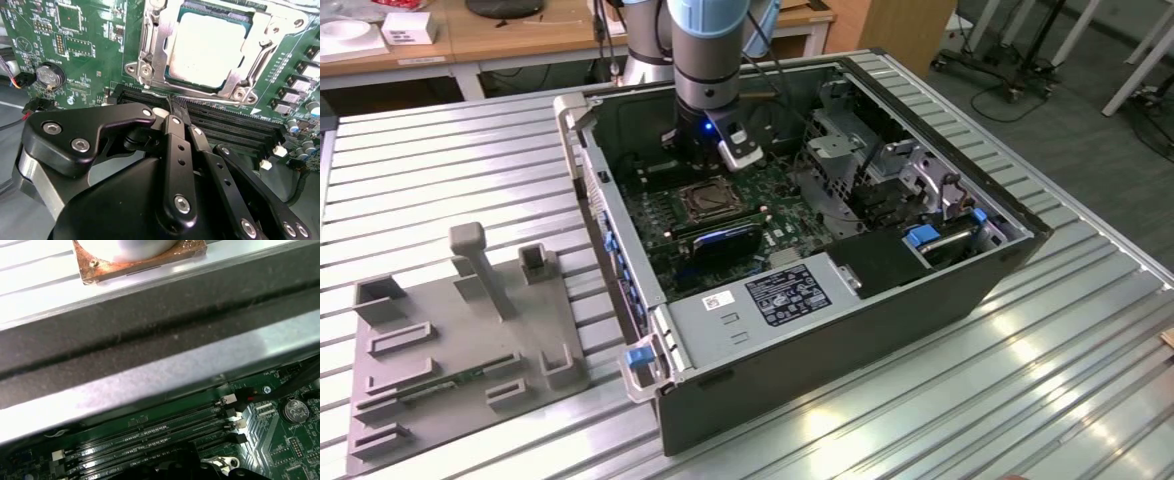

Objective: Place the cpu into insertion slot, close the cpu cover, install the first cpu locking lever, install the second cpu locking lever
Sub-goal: 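Install the first cpu locking lever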

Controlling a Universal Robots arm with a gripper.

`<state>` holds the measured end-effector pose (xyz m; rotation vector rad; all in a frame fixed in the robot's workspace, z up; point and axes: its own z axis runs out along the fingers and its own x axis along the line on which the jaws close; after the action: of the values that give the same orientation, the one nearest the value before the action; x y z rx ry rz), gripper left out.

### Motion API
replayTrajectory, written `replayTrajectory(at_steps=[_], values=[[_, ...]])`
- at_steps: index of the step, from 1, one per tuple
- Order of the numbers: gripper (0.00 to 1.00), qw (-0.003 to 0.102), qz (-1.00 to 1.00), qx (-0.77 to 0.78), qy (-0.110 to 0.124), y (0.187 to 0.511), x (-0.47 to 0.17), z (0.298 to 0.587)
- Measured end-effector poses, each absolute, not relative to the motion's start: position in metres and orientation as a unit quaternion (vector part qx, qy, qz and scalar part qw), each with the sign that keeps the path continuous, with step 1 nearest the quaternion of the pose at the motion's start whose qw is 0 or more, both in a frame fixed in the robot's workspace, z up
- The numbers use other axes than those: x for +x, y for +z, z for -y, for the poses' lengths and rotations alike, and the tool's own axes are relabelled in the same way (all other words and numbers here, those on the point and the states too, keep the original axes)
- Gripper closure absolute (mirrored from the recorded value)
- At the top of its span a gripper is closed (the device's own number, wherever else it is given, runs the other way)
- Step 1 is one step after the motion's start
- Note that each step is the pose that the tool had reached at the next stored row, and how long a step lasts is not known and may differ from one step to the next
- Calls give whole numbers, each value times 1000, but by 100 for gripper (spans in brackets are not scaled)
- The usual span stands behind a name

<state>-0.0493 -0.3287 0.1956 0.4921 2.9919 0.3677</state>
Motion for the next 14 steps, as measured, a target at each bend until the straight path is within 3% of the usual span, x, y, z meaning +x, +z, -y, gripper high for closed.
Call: replayTrajectory(at_steps=[5, 14], values=[[89, 50, -980, 160, 104, 195, -49, 329], [89, 52, -980, 159, 103, 194, -49, 327]])
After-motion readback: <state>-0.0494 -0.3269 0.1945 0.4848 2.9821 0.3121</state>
